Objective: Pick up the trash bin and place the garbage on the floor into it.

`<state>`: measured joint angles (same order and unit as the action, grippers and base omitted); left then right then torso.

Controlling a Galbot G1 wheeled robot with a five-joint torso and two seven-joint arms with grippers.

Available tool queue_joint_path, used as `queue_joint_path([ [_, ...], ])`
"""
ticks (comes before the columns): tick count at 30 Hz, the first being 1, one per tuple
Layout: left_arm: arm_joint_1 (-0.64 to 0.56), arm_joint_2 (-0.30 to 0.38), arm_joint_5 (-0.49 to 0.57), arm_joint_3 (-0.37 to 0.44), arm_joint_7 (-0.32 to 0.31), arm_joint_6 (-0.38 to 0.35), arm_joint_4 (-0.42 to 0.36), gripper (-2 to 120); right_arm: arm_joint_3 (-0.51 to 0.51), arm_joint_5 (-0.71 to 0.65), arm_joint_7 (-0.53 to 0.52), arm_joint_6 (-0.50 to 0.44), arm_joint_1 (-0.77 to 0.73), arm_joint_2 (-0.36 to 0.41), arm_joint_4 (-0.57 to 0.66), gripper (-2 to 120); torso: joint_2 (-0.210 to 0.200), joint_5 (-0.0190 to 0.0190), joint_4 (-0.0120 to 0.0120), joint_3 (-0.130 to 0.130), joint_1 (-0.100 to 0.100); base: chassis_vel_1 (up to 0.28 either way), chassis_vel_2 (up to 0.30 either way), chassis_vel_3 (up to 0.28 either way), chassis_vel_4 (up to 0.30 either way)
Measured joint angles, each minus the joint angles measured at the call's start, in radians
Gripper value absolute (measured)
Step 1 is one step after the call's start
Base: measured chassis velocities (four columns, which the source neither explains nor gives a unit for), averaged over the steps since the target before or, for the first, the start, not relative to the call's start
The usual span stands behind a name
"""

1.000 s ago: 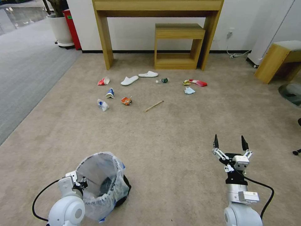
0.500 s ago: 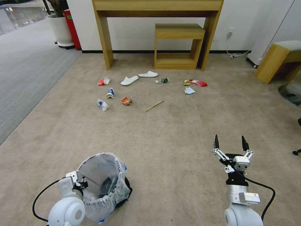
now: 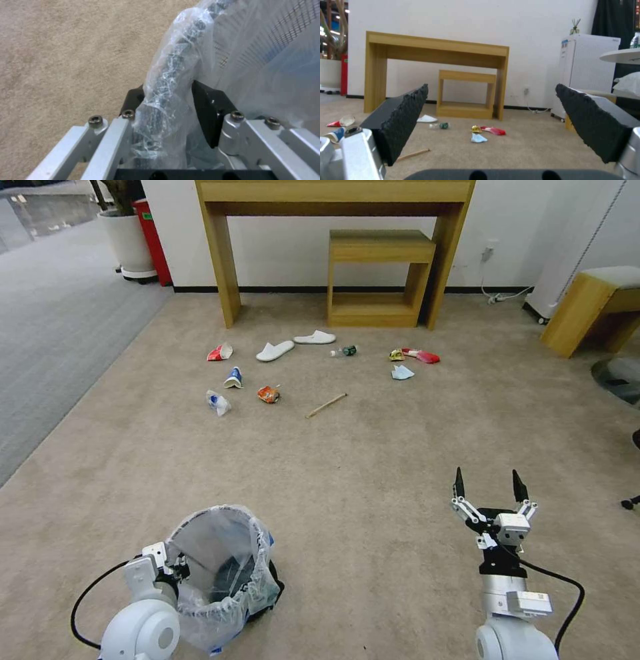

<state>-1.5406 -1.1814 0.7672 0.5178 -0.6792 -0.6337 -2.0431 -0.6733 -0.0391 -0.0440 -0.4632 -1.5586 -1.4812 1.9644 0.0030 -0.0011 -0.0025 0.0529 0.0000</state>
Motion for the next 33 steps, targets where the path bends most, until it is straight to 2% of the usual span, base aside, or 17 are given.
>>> queue_joint_path([
  [7,-0.005,-0.002,-0.028,0.005,0.028,0.008,-0.023,15,-0.001,0.001,0.0,0.004,-0.001,-0.001,0.006,98,0.0,-0.001,-0.0002,0.0,0.0,0.0,0.0,0.0,0.0],
  [13,-0.01,-0.003,-0.042,0.009,0.035,0.014,-0.038,5,0.0,0.004,0.001,0.004,-0.003,-0.002,0.006,97,0.0,0.0,0.0001,0.0,0.0,0.0,0.0,0.0,0.0],
  [33,-0.014,-0.014,-0.068,0.01,0.06,0.035,-0.035,5,-0.003,0.016,0.002,-0.007,-0.021,-0.017,0.018,92,0.0,0.0012,0.0002,0.0,0.0,0.0,0.0,0.0,0.0],
])
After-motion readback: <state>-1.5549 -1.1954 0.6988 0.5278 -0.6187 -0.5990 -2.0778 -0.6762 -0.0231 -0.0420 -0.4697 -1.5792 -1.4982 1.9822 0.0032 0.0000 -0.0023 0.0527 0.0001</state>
